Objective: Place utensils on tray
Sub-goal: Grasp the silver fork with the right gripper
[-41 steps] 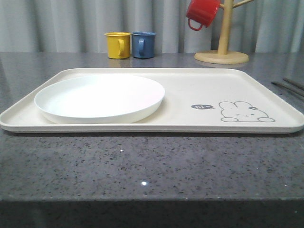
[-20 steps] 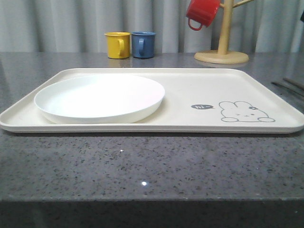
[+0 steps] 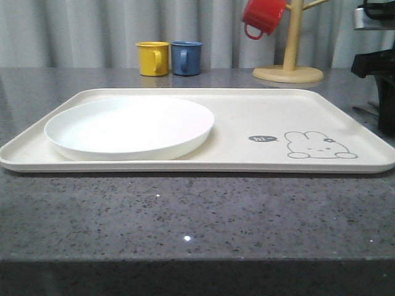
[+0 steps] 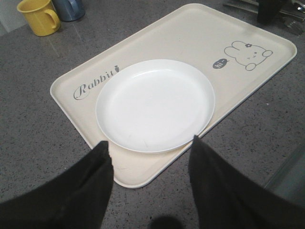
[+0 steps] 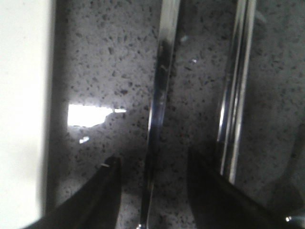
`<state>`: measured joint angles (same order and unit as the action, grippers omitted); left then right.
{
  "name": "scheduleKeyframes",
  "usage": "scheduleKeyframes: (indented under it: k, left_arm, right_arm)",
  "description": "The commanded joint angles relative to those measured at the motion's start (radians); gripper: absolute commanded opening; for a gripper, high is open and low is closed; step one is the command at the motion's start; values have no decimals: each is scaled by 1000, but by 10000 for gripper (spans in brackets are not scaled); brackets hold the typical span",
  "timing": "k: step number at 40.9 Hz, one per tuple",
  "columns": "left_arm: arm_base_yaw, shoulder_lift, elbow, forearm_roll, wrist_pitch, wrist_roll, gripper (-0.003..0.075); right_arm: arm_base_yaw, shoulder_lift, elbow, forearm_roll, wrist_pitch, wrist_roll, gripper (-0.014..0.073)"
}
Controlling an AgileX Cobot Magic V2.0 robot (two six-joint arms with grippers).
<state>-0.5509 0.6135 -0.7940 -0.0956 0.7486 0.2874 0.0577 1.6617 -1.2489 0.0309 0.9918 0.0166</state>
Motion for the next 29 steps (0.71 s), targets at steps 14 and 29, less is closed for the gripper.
scheduleKeyframes:
  k: [14, 29]
  left_arm:
    - [-4, 1, -26, -13, -82, -10, 356]
    - [-4, 1, -26, -13, -83, -10, 356]
  right_arm:
    - [1, -19, -61, 12, 24, -17, -28]
    - [71, -67, -186, 76, 175, -17, -27]
